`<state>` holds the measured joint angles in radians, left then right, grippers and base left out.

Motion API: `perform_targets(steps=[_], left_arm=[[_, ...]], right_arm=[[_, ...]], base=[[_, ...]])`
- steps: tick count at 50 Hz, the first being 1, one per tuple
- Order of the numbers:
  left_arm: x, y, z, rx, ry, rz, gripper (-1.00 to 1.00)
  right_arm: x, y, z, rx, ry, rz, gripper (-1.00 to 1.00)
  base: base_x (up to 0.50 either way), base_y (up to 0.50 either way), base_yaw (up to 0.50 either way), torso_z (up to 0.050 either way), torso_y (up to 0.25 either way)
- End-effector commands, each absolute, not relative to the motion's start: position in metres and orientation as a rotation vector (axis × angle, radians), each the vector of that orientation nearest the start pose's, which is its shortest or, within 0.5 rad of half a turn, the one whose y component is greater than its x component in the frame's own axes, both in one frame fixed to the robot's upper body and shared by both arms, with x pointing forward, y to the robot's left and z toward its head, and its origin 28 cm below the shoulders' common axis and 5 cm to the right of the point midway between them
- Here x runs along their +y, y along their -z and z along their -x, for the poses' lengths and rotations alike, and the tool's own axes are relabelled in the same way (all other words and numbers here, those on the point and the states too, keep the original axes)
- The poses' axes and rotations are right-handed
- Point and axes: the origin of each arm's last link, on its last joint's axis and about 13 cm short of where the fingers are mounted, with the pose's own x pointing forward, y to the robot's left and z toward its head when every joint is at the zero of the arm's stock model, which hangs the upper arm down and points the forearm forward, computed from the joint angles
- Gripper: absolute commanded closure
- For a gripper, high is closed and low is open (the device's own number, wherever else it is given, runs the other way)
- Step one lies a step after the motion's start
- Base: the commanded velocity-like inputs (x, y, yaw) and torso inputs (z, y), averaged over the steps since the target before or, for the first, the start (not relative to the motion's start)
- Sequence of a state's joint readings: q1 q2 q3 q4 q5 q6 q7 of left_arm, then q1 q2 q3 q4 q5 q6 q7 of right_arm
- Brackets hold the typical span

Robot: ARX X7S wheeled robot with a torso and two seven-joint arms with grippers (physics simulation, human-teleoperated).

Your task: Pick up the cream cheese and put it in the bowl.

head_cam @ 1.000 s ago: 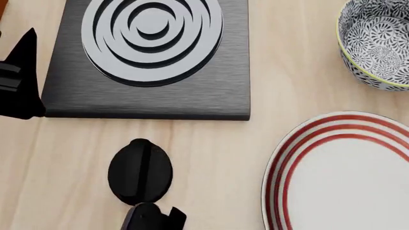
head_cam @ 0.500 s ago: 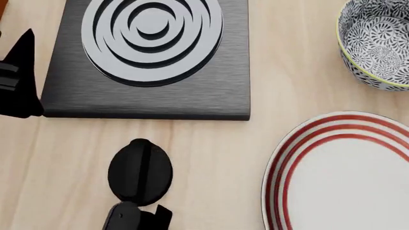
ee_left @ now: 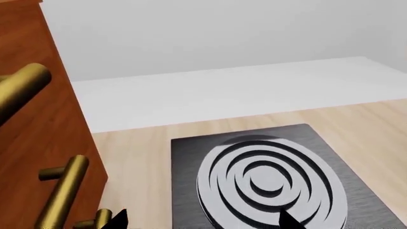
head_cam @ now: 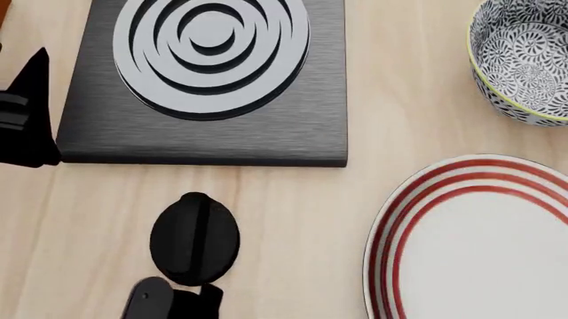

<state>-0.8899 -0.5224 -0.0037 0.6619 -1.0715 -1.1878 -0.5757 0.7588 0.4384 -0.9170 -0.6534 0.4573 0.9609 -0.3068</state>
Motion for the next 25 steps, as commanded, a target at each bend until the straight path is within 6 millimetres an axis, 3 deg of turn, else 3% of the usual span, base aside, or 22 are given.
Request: perform_targets(steps=[1,25], left_arm=[[0.241,-0.278,-0.234,-0.213,0.119,-0.083,-1.0],[0.245,-0.276,-0.238,-0.206,0.111,-0.078,-1.0]], right_arm=[[-0.031,-0.165,-0.232,0.123,-1.234,0.596,-1.0],[-0.015,-0.154,-0.25,0.154,-1.278,0.573,-1.0]], base=[[0.0,0.0,0.0,0.0,0.0],[0.0,0.0,0.0,0.0,0.0]])
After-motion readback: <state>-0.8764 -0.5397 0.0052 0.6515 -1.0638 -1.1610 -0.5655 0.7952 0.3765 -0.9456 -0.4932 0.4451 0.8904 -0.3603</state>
